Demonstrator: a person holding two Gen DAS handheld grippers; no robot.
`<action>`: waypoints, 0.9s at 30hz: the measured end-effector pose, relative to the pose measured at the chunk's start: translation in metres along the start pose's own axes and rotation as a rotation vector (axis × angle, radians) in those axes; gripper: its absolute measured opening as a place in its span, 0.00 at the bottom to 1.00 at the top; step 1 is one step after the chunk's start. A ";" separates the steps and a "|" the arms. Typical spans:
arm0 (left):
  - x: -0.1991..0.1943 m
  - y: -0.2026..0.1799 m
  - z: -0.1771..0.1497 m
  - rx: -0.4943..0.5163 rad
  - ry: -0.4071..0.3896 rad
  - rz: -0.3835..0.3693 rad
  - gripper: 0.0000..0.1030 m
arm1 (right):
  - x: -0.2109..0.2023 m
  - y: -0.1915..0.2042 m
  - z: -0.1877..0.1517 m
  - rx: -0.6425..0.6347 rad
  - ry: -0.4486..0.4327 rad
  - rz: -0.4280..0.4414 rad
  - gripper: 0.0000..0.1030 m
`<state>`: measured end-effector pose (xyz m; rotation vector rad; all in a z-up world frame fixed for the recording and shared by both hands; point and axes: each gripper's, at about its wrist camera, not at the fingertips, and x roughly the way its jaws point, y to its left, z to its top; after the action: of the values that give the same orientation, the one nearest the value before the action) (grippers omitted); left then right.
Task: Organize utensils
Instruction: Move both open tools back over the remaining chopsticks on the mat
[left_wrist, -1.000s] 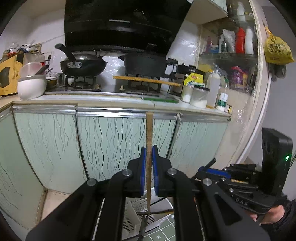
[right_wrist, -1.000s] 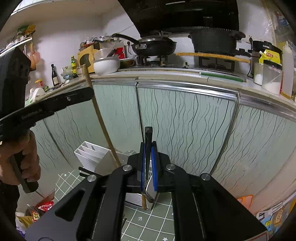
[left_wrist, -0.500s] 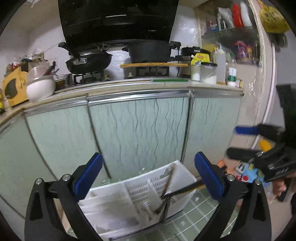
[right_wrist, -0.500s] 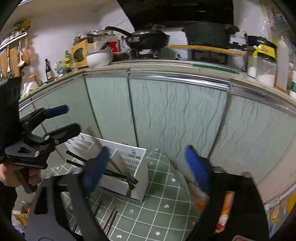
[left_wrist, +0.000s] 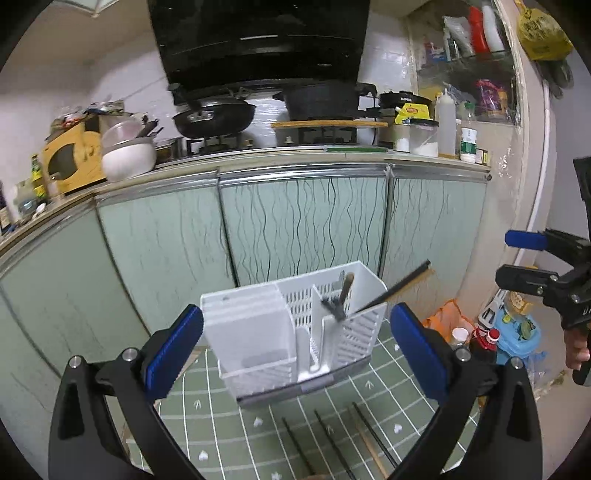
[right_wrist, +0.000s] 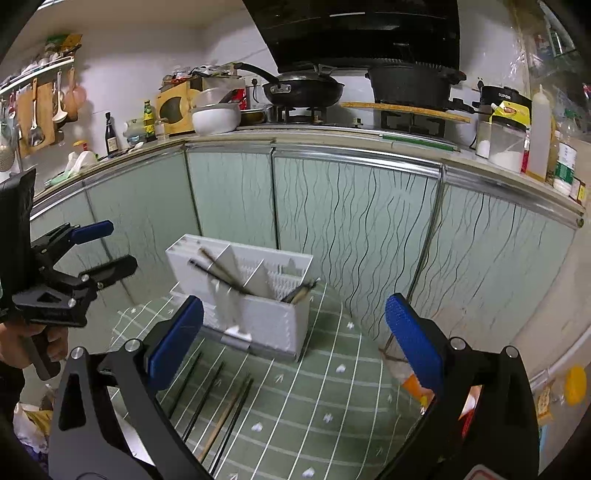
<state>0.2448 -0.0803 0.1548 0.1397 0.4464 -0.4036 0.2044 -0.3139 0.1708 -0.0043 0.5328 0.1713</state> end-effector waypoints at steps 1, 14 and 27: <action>-0.005 0.002 -0.005 -0.006 0.002 0.004 0.95 | -0.003 0.003 -0.005 -0.001 0.001 -0.001 0.92; -0.048 0.013 -0.075 -0.028 0.038 0.059 0.95 | -0.016 0.034 -0.079 0.011 0.046 0.019 0.92; -0.038 0.013 -0.130 -0.121 0.116 -0.008 0.95 | -0.003 0.051 -0.137 0.017 0.095 0.028 0.92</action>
<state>0.1675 -0.0269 0.0558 0.0436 0.5845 -0.3764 0.1245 -0.2708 0.0566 0.0113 0.6289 0.1944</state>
